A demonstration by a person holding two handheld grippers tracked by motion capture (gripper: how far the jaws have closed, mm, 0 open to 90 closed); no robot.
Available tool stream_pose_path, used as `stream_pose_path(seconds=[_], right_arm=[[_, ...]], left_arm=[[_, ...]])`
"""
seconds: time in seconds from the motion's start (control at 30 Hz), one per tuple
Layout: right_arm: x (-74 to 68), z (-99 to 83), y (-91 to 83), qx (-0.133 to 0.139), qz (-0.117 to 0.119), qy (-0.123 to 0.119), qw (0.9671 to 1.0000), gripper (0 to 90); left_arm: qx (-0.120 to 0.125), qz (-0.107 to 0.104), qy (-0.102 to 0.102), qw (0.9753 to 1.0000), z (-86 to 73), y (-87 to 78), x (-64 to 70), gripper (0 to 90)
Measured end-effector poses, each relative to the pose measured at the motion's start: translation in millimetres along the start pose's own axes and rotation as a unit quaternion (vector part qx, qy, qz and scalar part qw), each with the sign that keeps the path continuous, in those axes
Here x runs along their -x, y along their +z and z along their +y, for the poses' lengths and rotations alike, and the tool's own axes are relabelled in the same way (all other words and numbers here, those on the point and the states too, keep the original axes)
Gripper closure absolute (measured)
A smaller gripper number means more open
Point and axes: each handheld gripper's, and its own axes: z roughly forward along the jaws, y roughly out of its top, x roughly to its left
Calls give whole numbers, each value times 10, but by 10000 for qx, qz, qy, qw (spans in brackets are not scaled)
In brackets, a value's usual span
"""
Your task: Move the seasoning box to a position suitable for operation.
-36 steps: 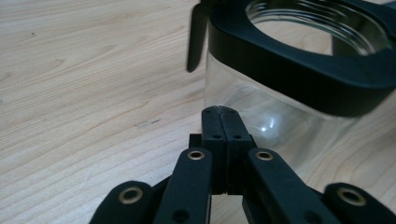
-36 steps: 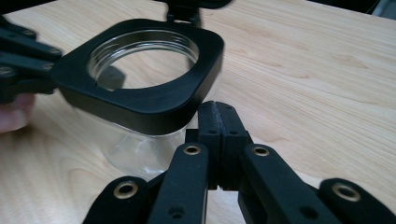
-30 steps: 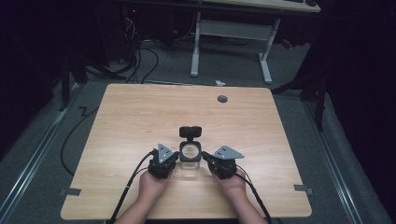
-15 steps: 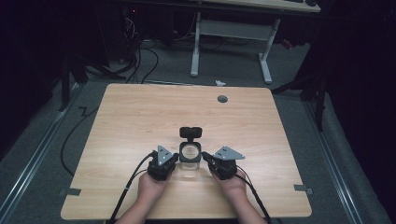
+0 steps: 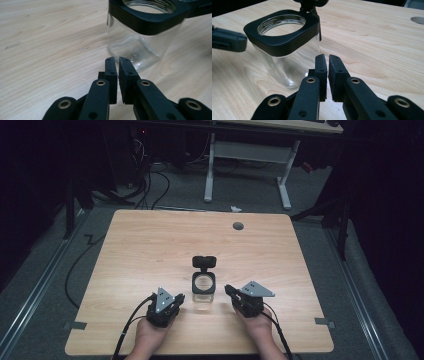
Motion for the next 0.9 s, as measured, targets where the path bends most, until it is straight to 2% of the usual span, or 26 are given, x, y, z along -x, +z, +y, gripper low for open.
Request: stream_pose_path(seconds=[0.13,0.27,0.5,0.9], right_arm=[[-9,-8,-71,103,-56,62,9999,857],[-12,8,-110,186,-163,137,9996,865],[-41,92,-166,450,-253,168,9985,869],[-119,470,-170,844,-138,-7,9963,863]], left_arm=[[-88,-137,0,9999,-87,-66,71,875],[-240,-275,69,9993,-181,-38,150,886],[-231,-397,44,9989,-189,32,241,900],[-231,-418,41,9989,-241,141,320,900]])
